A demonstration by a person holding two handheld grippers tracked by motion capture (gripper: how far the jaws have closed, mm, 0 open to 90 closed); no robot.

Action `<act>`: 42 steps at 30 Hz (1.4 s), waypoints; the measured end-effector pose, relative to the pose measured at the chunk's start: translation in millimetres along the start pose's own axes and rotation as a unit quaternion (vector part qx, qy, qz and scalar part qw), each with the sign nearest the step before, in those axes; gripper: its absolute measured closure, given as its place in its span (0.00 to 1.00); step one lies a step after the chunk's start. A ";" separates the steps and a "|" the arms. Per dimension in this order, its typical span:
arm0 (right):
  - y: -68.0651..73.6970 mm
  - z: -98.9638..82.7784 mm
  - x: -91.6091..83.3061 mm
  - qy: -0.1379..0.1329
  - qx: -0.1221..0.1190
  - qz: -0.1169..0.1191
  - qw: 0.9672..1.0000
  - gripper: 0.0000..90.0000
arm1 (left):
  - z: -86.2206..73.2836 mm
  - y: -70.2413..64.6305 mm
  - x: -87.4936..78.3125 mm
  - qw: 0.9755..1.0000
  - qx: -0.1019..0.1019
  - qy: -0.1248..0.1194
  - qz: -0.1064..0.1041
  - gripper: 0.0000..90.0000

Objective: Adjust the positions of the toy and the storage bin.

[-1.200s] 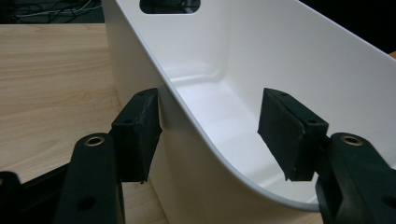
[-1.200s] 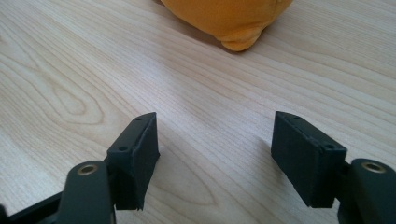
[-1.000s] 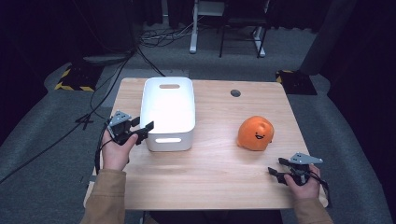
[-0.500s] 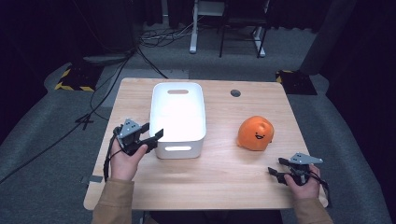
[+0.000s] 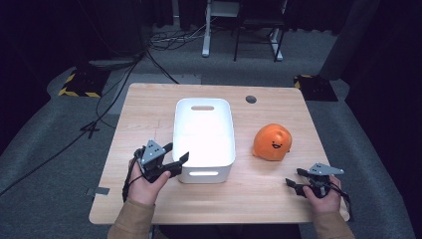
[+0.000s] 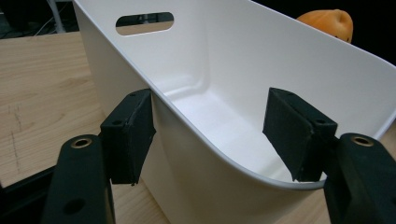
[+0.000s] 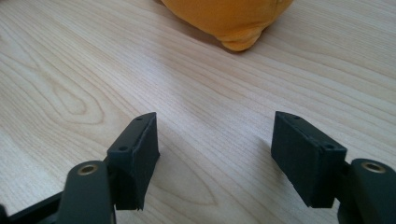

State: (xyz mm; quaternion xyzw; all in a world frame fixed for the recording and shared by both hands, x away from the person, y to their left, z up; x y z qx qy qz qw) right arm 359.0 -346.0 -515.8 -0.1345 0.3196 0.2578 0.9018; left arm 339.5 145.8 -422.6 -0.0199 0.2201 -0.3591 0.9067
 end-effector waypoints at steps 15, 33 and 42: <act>0.0 0.0 0.0 0.000 0.000 0.000 1.000 0.36 | -5.9 -39.8 -2.8 0.999 0.017 0.026 -0.017 0.33; 0.0 0.0 0.0 0.000 0.000 0.000 1.000 0.36 | -14.7 -79.9 -6.2 0.997 0.027 0.051 -0.053 0.30; 0.0 0.0 0.0 0.000 0.000 0.000 1.000 0.36 | -15.7 -95.6 -9.9 0.995 0.041 0.074 -0.052 0.29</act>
Point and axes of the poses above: each handheld gripper's, and its own axes: x roughly forward along the jaws, z roughly out of its top, y roughly to its left, the point moved 2 cm from there along x, roughly forward along the jaws, and after that the axes turned 6 degrees about -z, right-handed, at the moved point
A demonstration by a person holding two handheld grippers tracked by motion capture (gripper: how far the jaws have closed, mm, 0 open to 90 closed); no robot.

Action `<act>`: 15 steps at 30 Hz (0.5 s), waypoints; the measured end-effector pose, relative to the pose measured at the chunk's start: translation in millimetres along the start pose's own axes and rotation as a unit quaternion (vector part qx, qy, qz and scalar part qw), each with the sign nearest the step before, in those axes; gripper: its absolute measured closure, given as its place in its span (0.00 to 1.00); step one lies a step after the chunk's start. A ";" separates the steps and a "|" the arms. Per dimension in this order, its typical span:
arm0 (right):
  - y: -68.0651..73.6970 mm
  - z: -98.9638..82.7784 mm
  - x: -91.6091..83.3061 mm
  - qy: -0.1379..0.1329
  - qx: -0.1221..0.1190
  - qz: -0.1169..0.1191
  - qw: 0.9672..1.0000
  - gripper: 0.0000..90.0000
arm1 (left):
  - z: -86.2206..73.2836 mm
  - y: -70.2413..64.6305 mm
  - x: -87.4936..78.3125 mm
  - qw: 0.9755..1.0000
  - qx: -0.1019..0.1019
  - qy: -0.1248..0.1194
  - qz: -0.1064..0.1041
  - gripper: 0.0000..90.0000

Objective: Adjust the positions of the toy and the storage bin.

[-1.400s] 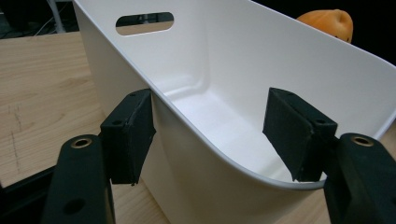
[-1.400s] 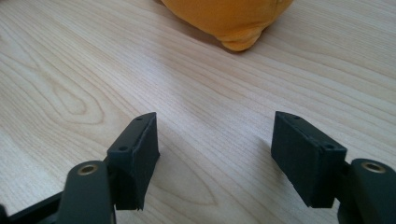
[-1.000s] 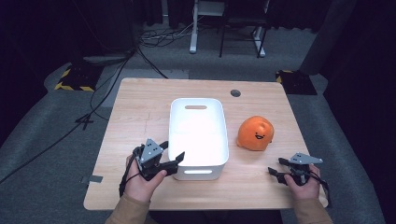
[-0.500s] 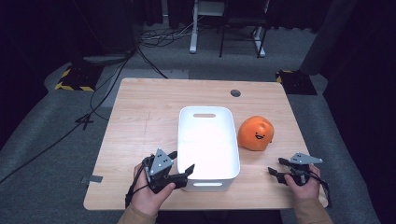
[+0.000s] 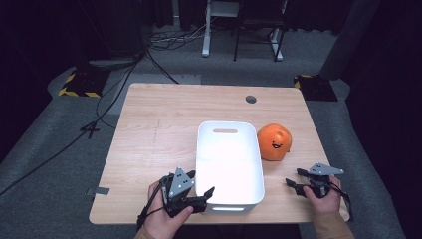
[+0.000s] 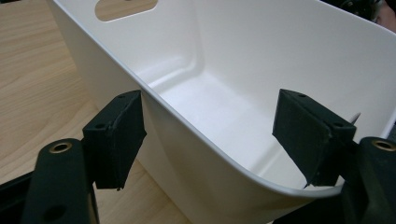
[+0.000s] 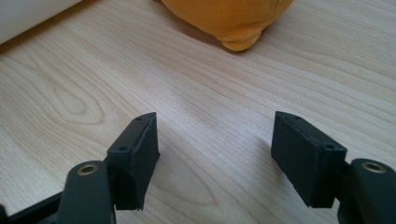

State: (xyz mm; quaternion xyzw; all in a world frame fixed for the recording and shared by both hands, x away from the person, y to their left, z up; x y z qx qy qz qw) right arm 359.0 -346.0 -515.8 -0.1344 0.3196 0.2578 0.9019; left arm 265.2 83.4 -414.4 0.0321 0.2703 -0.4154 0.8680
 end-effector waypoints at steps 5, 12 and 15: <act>0.0 0.0 0.0 0.000 0.000 0.000 1.000 0.36 | -0.1 -6.5 -2.3 1.000 0.010 0.013 0.002 0.28; 0.0 0.0 0.0 0.000 -0.001 0.000 1.000 0.36 | 2.3 -5.5 -3.9 1.000 -0.002 0.013 -0.002 0.20; 0.0 0.0 0.0 0.000 -0.001 0.000 1.000 0.36 | 6.5 -3.0 -7.9 1.000 -0.004 -0.002 0.003 0.19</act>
Point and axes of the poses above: each handheld gripper's, and its own axes: x roughly forward along the jaws, z roughly out of its top, y roughly to its left, the point moved 2 cm from there along x, roughly forward along the jaws, and after that the axes turned 6 degrees about -z, right-handed, at the moved point
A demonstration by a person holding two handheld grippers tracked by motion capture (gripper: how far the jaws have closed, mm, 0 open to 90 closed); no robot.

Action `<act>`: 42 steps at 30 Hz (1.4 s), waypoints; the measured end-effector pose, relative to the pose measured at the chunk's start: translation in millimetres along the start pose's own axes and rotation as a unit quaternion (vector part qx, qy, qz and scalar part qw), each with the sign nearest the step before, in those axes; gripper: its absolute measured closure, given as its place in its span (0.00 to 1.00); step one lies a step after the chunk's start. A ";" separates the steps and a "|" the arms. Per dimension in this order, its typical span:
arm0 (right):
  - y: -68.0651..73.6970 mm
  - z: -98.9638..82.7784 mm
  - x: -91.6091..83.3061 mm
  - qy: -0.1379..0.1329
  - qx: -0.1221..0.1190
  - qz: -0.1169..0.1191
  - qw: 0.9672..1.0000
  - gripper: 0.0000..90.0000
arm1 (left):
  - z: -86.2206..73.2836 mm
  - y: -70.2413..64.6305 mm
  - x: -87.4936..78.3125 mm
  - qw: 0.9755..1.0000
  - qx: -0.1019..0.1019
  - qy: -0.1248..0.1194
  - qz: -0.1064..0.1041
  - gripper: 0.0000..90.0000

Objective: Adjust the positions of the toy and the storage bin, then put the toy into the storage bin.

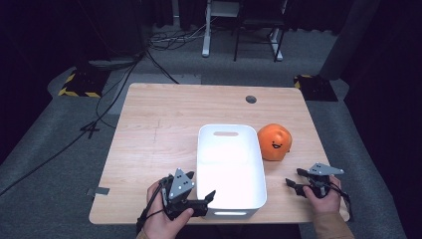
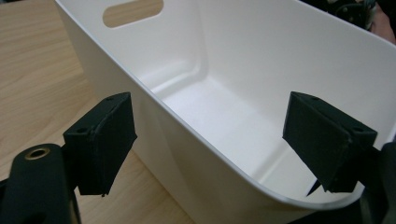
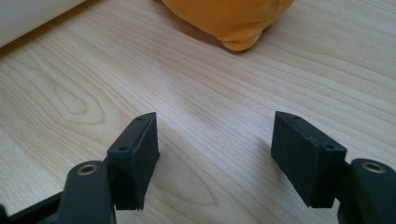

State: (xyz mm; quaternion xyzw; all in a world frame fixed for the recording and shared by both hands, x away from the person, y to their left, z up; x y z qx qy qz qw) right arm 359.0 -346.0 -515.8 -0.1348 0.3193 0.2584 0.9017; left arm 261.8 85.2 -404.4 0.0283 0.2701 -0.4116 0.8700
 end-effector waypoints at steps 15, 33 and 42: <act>0.0 0.0 0.0 0.000 0.000 0.001 1.000 0.36 | 23.1 34.8 -14.3 0.998 0.047 -0.003 0.034 0.19; -2.1 1.8 1.9 0.000 0.003 -0.001 1.000 0.40 | 2.9 90.3 -19.8 0.997 0.024 0.019 0.066 0.22; -2.0 1.8 1.9 0.000 0.004 0.000 1.000 0.40 | -16.7 127.4 -11.5 0.995 -0.008 0.051 0.083 0.22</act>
Point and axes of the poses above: each handheld gripper's, and its own axes: x roughly forward along the jaws, z roughly out of its top, y roughly to its left, the point moved 2 cm from there along x, roughly forward along the jaws, and after that the axes turned 6 degrees about -z, right-handed, at the moved point
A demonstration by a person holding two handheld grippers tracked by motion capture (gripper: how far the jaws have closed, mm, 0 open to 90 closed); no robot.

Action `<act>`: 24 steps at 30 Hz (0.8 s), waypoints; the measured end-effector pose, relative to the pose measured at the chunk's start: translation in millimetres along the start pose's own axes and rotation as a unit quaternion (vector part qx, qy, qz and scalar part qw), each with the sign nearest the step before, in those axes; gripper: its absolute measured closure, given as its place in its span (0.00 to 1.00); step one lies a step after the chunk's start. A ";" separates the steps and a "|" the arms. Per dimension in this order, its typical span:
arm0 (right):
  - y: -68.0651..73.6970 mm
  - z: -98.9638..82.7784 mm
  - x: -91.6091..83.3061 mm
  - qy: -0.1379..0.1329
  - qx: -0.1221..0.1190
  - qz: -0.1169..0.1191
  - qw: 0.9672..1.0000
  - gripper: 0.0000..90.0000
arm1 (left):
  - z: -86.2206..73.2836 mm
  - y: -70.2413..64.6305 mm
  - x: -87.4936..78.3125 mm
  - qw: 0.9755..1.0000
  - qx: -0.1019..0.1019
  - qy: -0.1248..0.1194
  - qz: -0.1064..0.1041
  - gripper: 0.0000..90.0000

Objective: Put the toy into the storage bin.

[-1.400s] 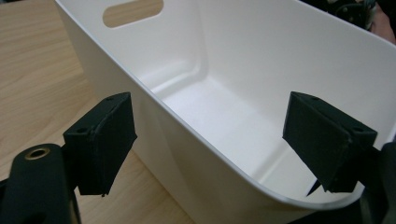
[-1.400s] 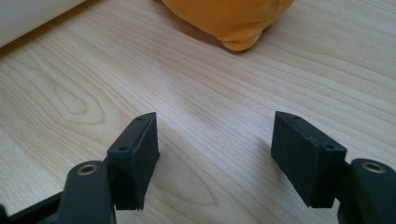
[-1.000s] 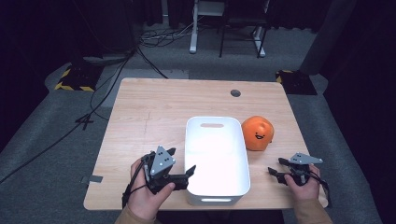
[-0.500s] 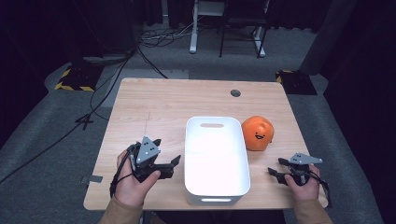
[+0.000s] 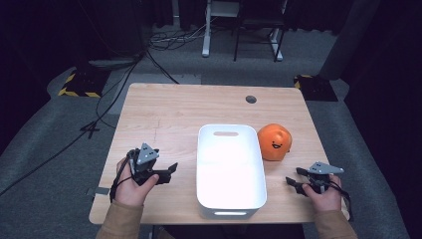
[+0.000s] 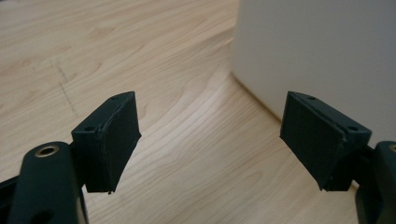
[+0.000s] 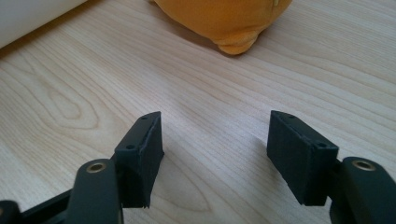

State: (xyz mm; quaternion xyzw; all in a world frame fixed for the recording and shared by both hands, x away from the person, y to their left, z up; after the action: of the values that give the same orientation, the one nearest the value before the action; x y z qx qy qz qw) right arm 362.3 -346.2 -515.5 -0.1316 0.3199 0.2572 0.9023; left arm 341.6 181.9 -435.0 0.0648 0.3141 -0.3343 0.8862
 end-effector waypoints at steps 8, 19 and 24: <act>0.3 -0.1 -0.2 -0.004 -0.006 0.005 1.000 0.45 | -25.5 31.2 17.4 0.998 -0.038 0.049 0.025 0.22; 0.9 -0.1 -0.7 -0.004 -0.006 0.009 1.000 0.46 | -50.9 54.4 24.2 0.995 -0.035 0.083 0.041 0.21; 0.7 -0.1 -0.9 -0.003 -0.008 0.008 1.000 0.46 | -59.1 63.5 27.3 0.995 -0.040 0.082 0.038 0.21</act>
State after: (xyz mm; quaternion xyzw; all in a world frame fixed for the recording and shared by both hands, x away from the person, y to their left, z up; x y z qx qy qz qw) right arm 361.3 -346.0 -515.1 -0.1359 0.3162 0.2676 0.9000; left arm 367.3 234.8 -504.4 0.0678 0.3962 -0.2812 0.8714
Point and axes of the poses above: each handheld gripper's, and its own axes: x roughly forward along the jaws, z roughly out of its top, y roughly to its left, the point moved 2 cm from there along x, roughly forward along the jaws, and after that the axes turned 6 degrees about -z, right-handed, at the moved point
